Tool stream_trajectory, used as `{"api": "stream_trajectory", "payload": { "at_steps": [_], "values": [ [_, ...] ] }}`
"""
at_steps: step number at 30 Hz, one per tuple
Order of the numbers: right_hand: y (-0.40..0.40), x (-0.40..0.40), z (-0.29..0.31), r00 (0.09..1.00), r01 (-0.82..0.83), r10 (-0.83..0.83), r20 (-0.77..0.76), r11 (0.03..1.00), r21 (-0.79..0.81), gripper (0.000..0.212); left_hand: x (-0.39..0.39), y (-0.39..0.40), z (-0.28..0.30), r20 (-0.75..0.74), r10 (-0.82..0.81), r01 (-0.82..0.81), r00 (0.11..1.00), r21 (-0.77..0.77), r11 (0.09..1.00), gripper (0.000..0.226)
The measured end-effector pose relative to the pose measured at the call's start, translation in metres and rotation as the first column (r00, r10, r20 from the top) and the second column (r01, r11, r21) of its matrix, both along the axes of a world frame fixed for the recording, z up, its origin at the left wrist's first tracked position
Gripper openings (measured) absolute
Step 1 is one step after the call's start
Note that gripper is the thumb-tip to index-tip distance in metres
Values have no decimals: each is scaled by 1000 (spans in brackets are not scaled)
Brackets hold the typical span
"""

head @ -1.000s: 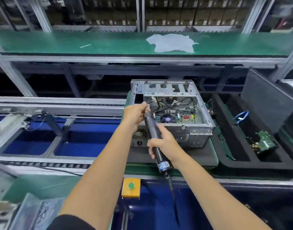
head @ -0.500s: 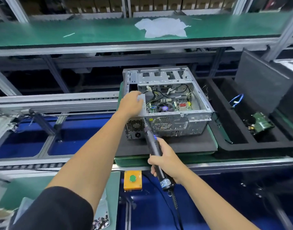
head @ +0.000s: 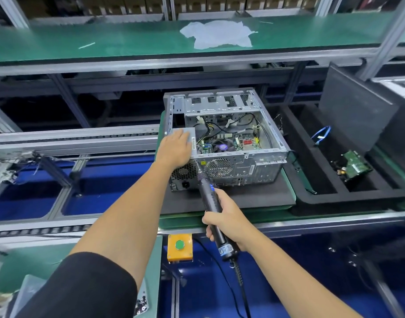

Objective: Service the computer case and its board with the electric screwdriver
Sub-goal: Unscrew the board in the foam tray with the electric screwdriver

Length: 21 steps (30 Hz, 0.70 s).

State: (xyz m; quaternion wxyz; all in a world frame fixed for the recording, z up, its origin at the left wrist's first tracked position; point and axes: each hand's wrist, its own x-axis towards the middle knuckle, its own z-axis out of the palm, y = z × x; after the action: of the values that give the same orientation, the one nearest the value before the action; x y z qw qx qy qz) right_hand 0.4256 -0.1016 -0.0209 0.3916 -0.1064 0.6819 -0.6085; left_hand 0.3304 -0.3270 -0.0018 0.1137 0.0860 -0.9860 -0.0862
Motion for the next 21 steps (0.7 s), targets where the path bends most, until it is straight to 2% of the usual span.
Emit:
{"api": "stream_trajectory", "payload": {
  "at_steps": [4,7,9,11,13,17,19,21],
  "values": [
    [1,0,2,1000,-5,6,5,1000,-19,73,0,-1,-3,-27,-8,8,1000,1,1000,37],
    [0,1,3,1000,-21,21,-4,1000,-15,73,0,0,1,-25,-7,8,1000,20,1000,36],
    [0,1,3,1000,-25,25,-7,1000,-17,67,6,5,3,-154,62,-41,986,137,990,28],
    [0,1,3,1000,-30,30,-6,999,-26,61,25,18,1,-381,205,-103,901,270,957,16],
    [0,1,4,1000,-26,26,-4,999,-31,60,50,39,-10,-485,303,-131,820,357,925,8],
    [1,2,6,1000,-11,11,-16,999,-33,58,76,75,-27,-368,391,-154,843,533,832,17],
    [2,2,7,1000,-9,9,-16,1000,-30,57,72,79,-25,-237,471,-188,850,698,691,30],
    [3,3,8,1000,-14,14,-11,1000,-19,66,65,79,-22,-85,545,-229,834,846,482,44]
  ]
}}
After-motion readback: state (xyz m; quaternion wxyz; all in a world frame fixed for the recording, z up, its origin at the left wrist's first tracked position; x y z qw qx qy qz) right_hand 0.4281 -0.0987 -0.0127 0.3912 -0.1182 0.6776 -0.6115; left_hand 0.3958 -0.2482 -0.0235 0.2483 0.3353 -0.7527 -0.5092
